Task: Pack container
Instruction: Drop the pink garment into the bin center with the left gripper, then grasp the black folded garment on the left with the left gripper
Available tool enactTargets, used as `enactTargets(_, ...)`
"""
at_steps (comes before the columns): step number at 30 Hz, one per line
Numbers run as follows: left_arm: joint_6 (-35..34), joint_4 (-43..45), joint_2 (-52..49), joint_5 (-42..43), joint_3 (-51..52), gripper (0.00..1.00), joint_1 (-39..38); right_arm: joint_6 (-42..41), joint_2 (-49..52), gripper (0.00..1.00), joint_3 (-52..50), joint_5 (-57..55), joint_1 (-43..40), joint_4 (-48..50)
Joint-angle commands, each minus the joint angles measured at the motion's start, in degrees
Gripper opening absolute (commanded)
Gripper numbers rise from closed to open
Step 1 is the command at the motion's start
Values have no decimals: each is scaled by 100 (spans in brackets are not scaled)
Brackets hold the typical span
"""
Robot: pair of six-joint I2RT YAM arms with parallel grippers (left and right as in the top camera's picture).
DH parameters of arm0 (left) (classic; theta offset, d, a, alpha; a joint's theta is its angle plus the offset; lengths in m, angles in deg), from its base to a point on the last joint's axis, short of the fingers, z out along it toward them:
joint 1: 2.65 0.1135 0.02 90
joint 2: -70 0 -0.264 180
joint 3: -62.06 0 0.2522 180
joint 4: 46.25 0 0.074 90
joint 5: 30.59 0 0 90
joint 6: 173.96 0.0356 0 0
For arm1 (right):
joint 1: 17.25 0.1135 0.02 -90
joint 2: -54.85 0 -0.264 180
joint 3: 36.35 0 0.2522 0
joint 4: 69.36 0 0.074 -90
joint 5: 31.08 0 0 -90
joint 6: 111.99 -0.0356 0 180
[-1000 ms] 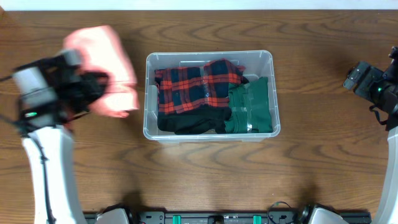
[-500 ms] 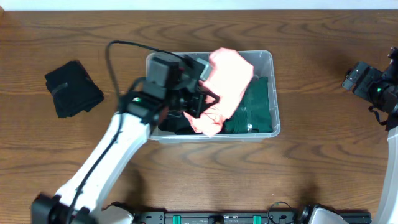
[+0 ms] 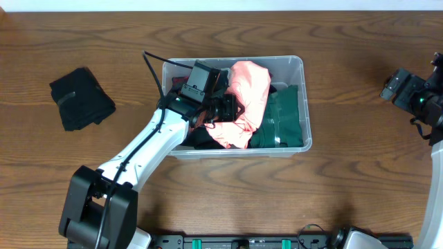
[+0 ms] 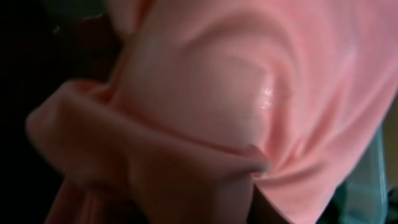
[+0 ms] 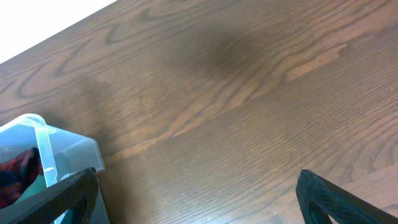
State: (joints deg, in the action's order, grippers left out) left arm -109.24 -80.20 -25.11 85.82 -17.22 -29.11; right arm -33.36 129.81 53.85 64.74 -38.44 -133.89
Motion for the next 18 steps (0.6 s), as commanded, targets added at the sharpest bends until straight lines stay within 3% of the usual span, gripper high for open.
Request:
enactTargets(1, -437, -9, 173, -518, -168, 48, 98, -61, 7, 99, -35, 44, -59, -2)
enactTargets(3, -177, -28, 494, -446, -236, 61, 98, -59, 7, 99, -35, 44, -59, -2)
enactTargets(4, -7, -35, 721, -468, -260, 73, 107, -59, 7, 99, -35, 44, -59, -2)
enactTargets(5, 160, -46, 973, -575, -267, 96, 136, -59, 7, 99, -35, 44, -59, 0)
enactTargets(10, 317, -542, 2302, -2138, -269, 98, 780, -57, 7, 99, -35, 44, -55, 0)
enactTargets(13, 319, -1003, 2771, -2754, -267, 98, 1696, -59, 7, 99, -35, 44, -55, 13)
enactTargets(18, 319, -1432, 2586, -2859, -251, 98, 3753, -57, 7, 99, -35, 44, -48, 17)
